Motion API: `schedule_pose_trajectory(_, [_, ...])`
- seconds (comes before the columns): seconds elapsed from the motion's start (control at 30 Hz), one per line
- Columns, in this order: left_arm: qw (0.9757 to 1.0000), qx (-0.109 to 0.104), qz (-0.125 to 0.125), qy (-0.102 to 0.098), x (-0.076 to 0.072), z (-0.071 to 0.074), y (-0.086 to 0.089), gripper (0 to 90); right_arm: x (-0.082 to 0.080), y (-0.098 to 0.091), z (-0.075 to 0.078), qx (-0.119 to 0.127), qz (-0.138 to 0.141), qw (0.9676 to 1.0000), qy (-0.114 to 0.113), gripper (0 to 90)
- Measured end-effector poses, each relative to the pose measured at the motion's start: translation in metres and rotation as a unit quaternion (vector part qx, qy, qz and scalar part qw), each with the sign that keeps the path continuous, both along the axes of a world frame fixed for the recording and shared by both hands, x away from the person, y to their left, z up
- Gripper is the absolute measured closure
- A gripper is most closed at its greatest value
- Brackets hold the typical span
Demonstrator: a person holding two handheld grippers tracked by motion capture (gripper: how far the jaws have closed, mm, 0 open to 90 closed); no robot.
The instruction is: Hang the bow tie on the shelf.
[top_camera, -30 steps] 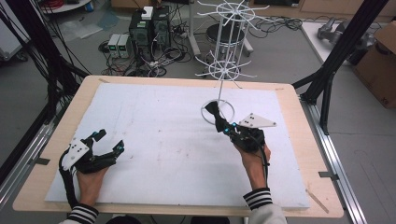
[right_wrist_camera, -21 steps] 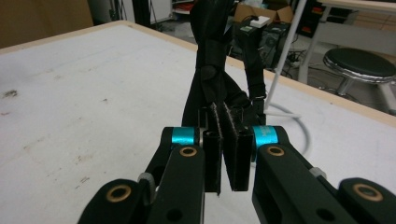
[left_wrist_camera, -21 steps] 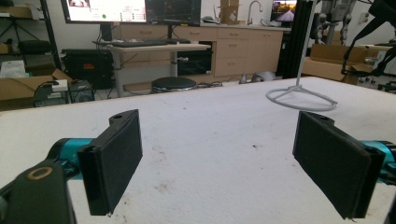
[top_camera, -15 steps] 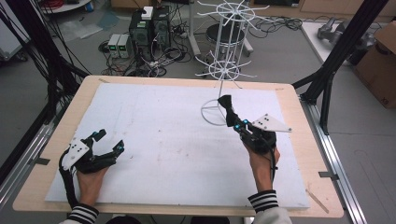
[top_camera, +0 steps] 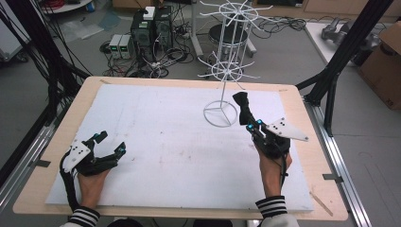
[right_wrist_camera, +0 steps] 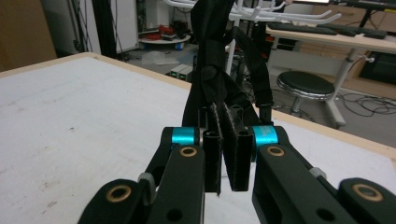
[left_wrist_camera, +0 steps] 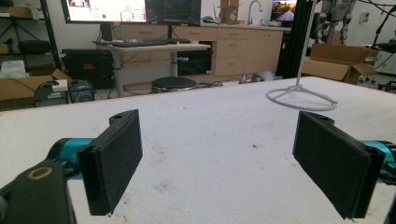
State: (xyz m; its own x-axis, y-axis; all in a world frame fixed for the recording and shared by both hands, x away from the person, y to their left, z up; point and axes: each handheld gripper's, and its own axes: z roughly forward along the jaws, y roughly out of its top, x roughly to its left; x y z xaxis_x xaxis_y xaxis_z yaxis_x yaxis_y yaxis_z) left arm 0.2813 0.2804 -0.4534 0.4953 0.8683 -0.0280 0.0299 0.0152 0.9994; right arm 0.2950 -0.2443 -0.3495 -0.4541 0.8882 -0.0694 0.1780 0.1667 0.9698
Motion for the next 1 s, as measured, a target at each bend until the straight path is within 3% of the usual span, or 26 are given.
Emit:
schedule_pose_trajectory(0.33, [1.0000,-0.001,0.000,0.001,0.000,0.000,0.000,16.0,-0.004,-0.002,0.007,0.013,-0.036,0.9987,-0.032,86.7])
schedule_pose_trajectory(0.67, [1.0000,0.000,-0.001,0.002,0.001,0.000,0.000,16.0,0.004,0.003,0.028,0.025,-0.037,0.9976,-0.053,86.7])
schedule_pose_trajectory(1.0, [1.0000,-0.002,-0.001,0.003,0.001,0.000,0.000,16.0,0.015,0.012,0.035,0.024,-0.032,0.9976,-0.057,86.7])
